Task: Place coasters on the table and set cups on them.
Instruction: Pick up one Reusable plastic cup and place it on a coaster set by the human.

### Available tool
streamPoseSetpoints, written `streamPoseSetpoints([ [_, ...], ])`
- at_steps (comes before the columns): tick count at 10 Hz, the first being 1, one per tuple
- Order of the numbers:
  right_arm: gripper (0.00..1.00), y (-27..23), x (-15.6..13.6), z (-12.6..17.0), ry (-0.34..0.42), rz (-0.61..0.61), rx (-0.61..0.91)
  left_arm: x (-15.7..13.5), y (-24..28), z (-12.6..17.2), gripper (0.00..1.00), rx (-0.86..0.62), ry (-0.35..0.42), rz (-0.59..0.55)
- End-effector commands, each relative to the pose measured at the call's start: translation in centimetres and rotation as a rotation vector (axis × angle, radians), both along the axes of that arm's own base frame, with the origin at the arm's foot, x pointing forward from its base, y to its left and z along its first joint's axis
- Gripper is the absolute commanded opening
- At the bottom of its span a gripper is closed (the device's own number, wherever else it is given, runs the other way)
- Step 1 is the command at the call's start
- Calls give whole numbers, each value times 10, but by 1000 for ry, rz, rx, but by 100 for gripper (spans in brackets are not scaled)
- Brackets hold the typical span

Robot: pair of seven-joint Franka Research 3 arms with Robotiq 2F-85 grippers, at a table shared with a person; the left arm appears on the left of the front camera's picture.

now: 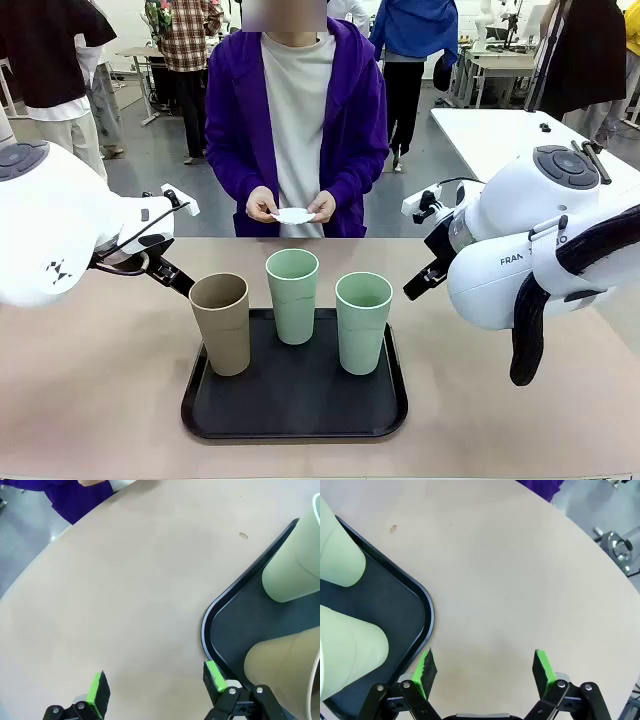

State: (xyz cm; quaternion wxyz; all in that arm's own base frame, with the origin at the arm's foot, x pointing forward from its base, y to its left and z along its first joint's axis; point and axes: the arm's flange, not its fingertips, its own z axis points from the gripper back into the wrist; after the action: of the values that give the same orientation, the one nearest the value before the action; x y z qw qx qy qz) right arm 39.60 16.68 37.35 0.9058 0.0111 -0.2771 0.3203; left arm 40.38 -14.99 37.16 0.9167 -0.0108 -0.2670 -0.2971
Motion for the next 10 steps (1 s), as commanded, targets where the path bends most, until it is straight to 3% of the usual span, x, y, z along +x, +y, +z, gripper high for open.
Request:
streamPoseSetpoints([
  [1,100,0,0,0,0,0,0,0,0,0,100,0,0,0],
  [10,100,0,0,0,0,0,0,0,0,0,100,0,0,0],
])
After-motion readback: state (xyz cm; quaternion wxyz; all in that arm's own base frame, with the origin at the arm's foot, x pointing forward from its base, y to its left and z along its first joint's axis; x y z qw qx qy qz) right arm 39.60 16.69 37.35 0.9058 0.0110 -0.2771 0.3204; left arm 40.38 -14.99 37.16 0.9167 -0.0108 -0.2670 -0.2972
